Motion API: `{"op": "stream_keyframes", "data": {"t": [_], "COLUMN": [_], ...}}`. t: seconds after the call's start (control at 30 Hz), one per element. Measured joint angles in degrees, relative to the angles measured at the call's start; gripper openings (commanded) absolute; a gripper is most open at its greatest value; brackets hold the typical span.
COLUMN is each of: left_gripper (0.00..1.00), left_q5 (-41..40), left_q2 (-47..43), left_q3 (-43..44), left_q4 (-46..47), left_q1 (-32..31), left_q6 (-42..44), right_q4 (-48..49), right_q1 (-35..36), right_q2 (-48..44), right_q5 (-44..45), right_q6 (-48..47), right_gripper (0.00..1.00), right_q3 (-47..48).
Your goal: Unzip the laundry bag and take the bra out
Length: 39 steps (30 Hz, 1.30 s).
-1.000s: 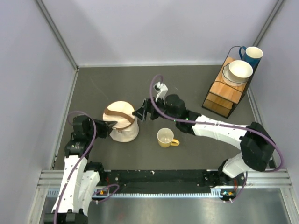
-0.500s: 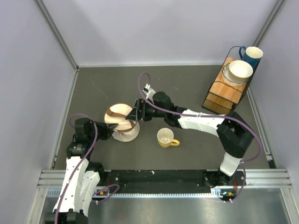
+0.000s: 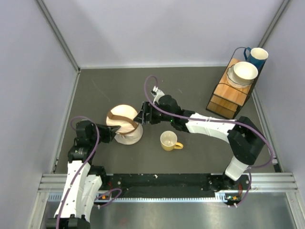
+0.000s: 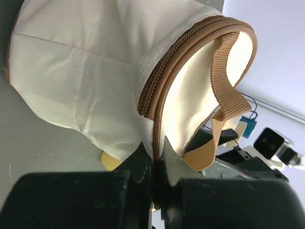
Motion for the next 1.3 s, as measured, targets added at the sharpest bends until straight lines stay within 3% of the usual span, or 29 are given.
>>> {"op": "stream_keyframes", "data": {"t": [0.1, 0.13, 0.2, 0.33, 0.37, 0.4, 0.6, 0.7, 0.9, 1.03, 1.07, 1.1, 1.13, 1.2, 1.3], "left_gripper": [0.0, 0.0, 0.0, 0.27, 0.47, 0.57, 0.85, 0.86, 0.78, 0.28, 0.0, 0.0, 0.0, 0.0, 0.0], "left_q5": [0.0, 0.1, 0.0, -0.3, -0.2, 0.0, 2.5, 5.0, 11.9, 14.4, 15.1, 15.7, 16.1, 16.7, 16.2], "left_q2": [0.0, 0.0, 0.0, 0.9, 1.4, 1.8, 3.8, 3.7, 3.8, 5.1, 5.4, 5.8, 6.1, 6.8, 8.2], "left_q3": [0.0, 0.0, -0.3, -1.0, -0.9, -0.9, 0.5, 0.0, -4.4, -4.5, -4.4, -4.3, -4.2, -3.5, -2.8], "left_q4": [0.3, 0.3, 0.4, 0.7, 1.0, 1.1, 0.4, 1.6, 8.7, 12.0, 12.5, 13.2, 13.9, 14.8, 15.0], "left_q1": [0.0, 0.0, 0.0, 0.2, 0.2, 0.2, 0.2, 0.2, 0.2, 0.1, 0.1, 0.1, 0.1, -0.1, -0.1], "left_q6": [0.0, 0.2, 0.7, 2.4, 3.2, 4.2, 11.7, 15.0, 18.2, 19.2, 19.4, 19.3, 19.0, 19.5, 19.4], "right_q4": [1.1, 1.2, 1.4, -2.2, -4.1, -5.4, -14.7, -17.6, -21.1, -21.9, -22.3, -22.8, -23.4, -24.7, -25.2], "right_q1": [0.0, 0.0, 0.1, -0.3, -0.7, -1.0, -5.4, -7.6, -9.2, -9.2, -9.2, -9.2, -9.2, -9.2, -9.0], "right_q2": [2.9, 3.9, 5.4, 6.5, 6.5, 6.6, 8.2, 9.5, 12.7, 14.6, 14.9, 15.2, 15.4, 15.4, 14.2], "right_q5": [-2.9, -4.0, -6.1, -8.2, -8.5, -9.0, -19.2, -25.3, -35.0, -38.0, -38.4, -38.4, -38.2, -37.9, -34.2], "right_q6": [1.0, 1.5, 1.9, 1.5, 0.5, -0.4, -7.8, -10.3, -12.4, -12.6, -12.7, -12.8, -12.8, -13.1, -14.1], "right_gripper": [0.53, 0.3, 0.02, 0.0, 0.0, 0.0, 0.0, 0.0, 0.0, 0.0, 0.05, 0.42, 0.54, 0.67, 0.63], "right_q3": [0.1, 0.1, 0.8, 5.4, 7.1, 8.5, 18.4, 21.0, 22.3, 23.0, 23.0, 23.0, 23.0, 23.0, 22.5]}}
